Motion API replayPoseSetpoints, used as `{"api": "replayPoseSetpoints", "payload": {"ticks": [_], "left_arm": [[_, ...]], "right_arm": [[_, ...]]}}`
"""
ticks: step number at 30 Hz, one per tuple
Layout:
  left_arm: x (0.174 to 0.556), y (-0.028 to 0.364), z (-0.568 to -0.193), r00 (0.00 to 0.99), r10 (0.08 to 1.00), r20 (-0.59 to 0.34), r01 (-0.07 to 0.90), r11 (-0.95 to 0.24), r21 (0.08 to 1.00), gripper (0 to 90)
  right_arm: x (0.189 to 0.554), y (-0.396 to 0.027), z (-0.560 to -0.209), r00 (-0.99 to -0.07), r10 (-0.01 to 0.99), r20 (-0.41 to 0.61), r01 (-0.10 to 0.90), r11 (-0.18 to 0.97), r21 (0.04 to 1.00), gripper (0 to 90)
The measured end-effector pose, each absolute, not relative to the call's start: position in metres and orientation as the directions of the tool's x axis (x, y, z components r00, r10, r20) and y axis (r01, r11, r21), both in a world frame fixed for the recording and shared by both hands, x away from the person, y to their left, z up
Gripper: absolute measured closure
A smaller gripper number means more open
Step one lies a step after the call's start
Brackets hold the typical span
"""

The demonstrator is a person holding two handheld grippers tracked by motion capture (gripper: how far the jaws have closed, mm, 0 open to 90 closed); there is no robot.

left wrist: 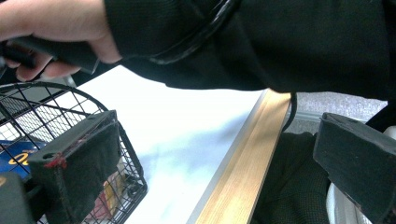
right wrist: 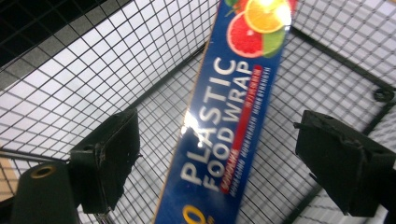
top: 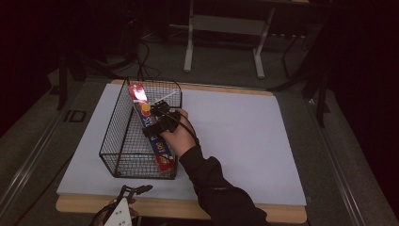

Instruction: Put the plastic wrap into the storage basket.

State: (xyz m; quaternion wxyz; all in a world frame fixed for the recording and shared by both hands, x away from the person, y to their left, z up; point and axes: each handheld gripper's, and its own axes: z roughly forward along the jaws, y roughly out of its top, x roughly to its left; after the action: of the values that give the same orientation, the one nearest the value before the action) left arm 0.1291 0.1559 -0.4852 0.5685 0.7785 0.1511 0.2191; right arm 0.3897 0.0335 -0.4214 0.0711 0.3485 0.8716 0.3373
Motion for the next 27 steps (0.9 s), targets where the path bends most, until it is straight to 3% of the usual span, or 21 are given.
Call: {"api": "replayPoseSetpoints", "payload": {"ticks": [27], "left_arm": [[0.131,0.154,-0.487,0.858,0.487,0.161,0.0,-0.313,0.95,1.3]], "right_arm": [[0.355,-0.081,-0.415,-0.746,0.652,0.137,0.53,0.456,0.715,13.3]]}}
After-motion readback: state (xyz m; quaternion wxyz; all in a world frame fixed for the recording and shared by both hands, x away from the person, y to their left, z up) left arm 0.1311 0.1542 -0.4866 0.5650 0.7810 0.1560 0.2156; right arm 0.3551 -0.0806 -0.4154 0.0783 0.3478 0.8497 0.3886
